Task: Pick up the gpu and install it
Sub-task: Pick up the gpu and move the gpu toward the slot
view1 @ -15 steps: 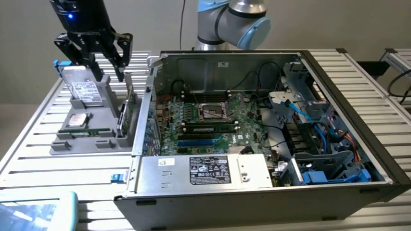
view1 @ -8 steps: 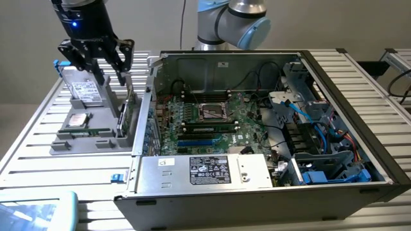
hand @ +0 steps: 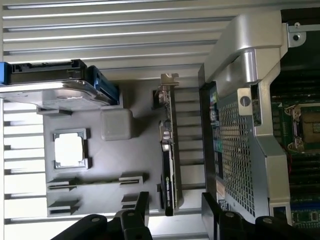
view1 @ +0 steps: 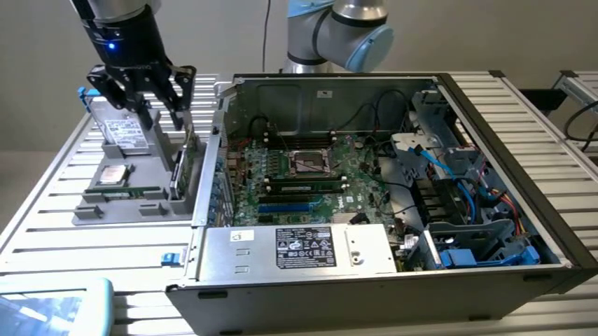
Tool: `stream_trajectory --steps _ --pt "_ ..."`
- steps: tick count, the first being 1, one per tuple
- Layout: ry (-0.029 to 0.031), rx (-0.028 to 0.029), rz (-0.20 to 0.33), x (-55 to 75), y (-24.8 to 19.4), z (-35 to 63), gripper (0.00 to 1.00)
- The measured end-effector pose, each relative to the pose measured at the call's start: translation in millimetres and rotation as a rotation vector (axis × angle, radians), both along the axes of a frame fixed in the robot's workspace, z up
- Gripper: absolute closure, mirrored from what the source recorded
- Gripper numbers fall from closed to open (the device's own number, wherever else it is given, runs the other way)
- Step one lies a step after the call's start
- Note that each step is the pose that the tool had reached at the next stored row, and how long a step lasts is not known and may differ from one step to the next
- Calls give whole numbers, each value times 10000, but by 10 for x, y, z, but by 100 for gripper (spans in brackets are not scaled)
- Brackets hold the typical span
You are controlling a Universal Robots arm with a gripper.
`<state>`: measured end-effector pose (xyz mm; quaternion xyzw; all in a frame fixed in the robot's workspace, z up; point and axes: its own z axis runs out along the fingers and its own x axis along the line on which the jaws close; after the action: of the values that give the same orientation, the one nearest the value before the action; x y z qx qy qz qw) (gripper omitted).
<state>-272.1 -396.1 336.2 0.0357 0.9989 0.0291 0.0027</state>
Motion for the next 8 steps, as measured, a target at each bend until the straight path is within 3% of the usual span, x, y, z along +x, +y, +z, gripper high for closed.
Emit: stream_trajectory --steps 1,2,8 --pt "60 0 0 0 -1 -11 46" --pt "77 0 0 0 -1 -29 46" --pt "77 0 0 1 -1 -138 46"
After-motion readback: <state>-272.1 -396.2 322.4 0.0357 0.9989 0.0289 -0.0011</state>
